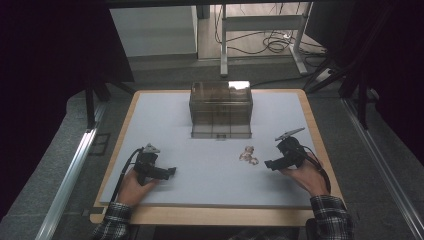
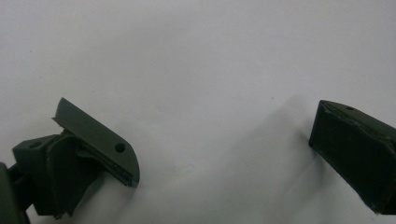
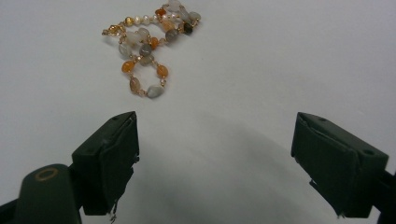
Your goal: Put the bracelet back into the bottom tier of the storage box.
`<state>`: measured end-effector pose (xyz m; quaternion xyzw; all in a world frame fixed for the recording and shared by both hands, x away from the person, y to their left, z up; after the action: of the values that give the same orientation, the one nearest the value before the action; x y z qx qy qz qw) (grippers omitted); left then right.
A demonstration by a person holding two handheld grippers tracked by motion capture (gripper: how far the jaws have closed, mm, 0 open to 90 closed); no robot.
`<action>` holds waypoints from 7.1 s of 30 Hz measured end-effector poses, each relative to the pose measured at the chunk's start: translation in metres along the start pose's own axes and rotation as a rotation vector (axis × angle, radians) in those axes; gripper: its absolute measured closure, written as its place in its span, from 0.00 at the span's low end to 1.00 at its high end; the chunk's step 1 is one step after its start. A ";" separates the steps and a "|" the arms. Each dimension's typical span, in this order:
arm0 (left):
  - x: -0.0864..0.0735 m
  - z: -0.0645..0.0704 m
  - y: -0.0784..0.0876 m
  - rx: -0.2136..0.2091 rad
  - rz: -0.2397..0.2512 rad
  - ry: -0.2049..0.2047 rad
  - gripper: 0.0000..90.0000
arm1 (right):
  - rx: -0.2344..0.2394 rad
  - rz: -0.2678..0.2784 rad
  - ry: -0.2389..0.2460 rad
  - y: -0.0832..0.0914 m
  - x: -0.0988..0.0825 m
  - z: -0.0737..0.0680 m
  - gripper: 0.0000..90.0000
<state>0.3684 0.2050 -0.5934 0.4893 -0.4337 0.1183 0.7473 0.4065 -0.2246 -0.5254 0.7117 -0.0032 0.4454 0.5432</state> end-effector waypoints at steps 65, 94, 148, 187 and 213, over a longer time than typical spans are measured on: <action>0.000 0.000 0.000 0.000 0.001 0.000 0.00 | 0.080 -0.275 0.218 -0.072 0.060 -0.047 0.88; 0.000 0.000 0.000 0.000 0.000 0.000 0.00 | 0.137 -0.003 0.163 -0.020 0.083 -0.046 0.92; 0.000 0.000 0.000 0.001 0.004 0.002 0.00 | 0.204 0.588 0.081 0.034 0.148 -0.062 0.92; 0.000 0.000 0.000 0.000 0.006 0.002 0.00 | 0.204 0.620 0.066 -0.023 0.230 -0.090 0.92; 0.000 0.000 0.000 0.000 0.000 0.000 0.00 | 0.210 0.511 0.069 -0.098 0.215 -0.100 0.92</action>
<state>0.3684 0.2052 -0.5936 0.4892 -0.4340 0.1182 0.7472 0.5207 -0.0040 -0.4626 0.7245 -0.1179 0.5899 0.3364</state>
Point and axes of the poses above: each handheld gripper's, and its own axes: y roughly backward along the jaws, x roughly out of its top, z roughly to its right, the point moved 5 cm from there along -y, roughly forward along the jaws, and after that the axes turned 9 degrees about z, right-handed, at the moved point
